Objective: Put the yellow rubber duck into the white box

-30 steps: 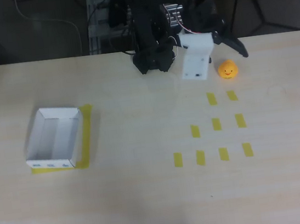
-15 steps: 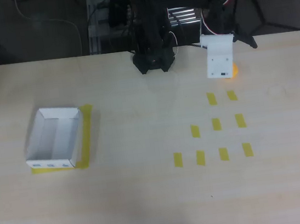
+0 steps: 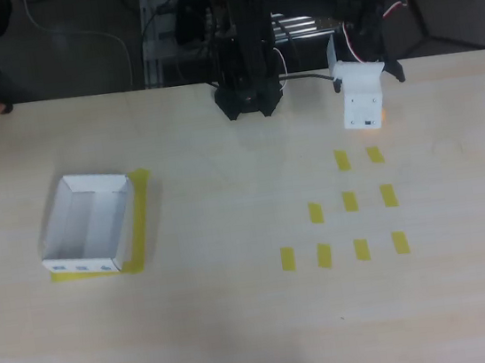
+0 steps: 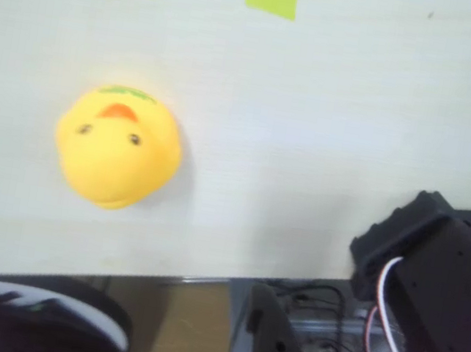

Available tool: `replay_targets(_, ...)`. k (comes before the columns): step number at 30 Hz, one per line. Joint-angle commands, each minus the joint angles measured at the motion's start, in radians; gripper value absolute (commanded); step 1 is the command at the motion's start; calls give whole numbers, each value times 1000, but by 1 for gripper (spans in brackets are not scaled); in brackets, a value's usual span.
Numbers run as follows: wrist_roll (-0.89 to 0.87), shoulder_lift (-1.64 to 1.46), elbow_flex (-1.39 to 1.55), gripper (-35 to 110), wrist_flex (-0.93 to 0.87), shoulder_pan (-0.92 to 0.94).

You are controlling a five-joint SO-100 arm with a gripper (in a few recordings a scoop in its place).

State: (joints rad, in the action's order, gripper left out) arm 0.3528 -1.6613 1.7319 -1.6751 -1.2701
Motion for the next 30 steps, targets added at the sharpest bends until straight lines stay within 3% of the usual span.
replay_targets(1,-5,15,31,59,38,-40)
replay_targets(13,-29,146,74,59,158,-44)
replay_targets(30,-29,212,-32,57,147,15)
